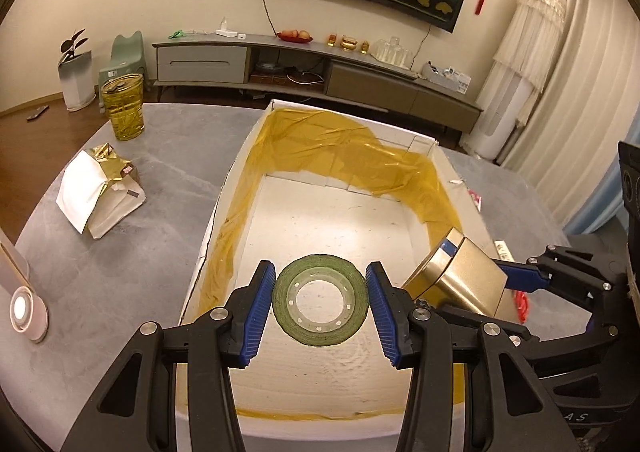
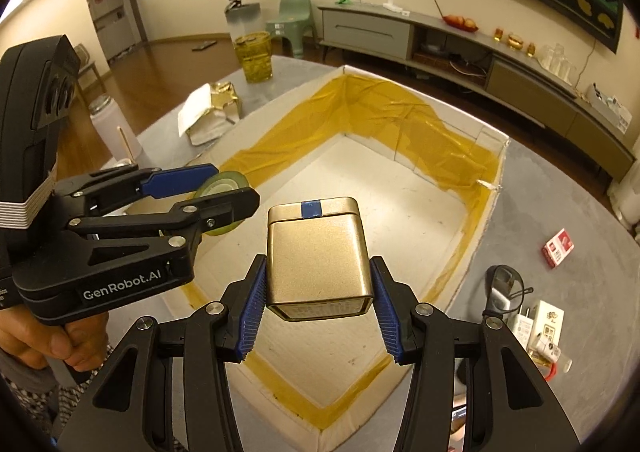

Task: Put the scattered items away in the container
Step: 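Open the left tool to drop the tape while the right tool releases the tin into the box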

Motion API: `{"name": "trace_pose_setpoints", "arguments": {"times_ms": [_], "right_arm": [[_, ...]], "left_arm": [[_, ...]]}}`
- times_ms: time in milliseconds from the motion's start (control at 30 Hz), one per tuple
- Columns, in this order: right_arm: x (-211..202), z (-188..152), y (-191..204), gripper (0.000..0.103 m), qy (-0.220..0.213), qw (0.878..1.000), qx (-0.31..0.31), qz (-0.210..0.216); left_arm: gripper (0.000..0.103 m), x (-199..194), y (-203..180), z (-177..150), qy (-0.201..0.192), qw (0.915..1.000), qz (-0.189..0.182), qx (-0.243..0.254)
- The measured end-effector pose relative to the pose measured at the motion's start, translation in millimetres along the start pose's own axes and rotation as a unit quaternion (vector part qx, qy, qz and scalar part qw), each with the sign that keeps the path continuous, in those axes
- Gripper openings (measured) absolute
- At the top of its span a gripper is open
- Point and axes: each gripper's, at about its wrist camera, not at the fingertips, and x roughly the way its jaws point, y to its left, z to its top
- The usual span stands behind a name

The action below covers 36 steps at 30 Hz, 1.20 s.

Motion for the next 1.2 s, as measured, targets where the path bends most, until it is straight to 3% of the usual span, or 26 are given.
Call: {"name": "trace_pose_setpoints", "arguments": {"times_ms": [400,1000,1200], "right_arm": [[3.1,0.2,-2.8,0.054,-0.001,1.000,0.000,0.004],[-20.1,-55.6,25.2,0.053,0.041,0.987,-0.016,0.156],[-41.1,-64.6,38.6,0.053,0.001,0.990,-0.029,0.139]], "left_arm": [[0.053,16.2,1.9,-4.3,0.026,0.9992,0.022,0.021],[0.054,-16.7,-1.2,-43.2,0.041,0.9969,0.063,0.024],[0.055,-39.6,0.8,-63.3,0.038,0.9965,0.074,0.008]]}}
